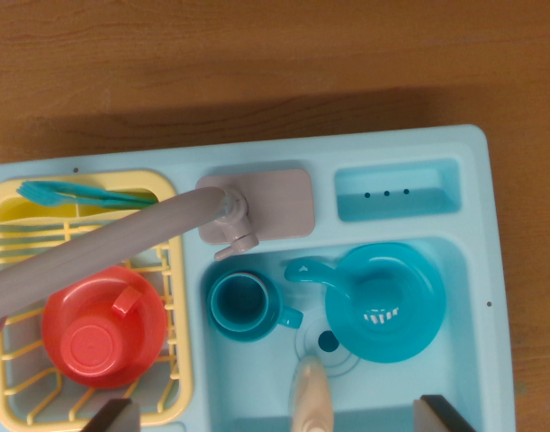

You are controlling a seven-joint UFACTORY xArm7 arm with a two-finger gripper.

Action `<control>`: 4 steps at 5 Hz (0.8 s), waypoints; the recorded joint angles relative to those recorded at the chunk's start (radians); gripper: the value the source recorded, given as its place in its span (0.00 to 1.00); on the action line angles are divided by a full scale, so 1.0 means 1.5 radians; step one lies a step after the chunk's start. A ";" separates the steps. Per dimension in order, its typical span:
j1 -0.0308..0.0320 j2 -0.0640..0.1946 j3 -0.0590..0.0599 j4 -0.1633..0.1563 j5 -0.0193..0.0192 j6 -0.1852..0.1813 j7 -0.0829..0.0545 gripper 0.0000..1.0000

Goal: Pick detergent from the sink

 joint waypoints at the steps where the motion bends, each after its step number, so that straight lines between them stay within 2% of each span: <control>1: 0.0000 0.000 0.000 0.000 0.0000 0.000 0.000 0.00; 2: -0.0005 0.000 -0.001 -0.012 0.0011 -0.011 -0.003 0.00; 3: -0.0005 0.000 -0.001 -0.012 0.0011 -0.011 -0.003 0.00; 4: -0.0012 0.000 -0.002 -0.028 0.0026 -0.026 -0.006 0.00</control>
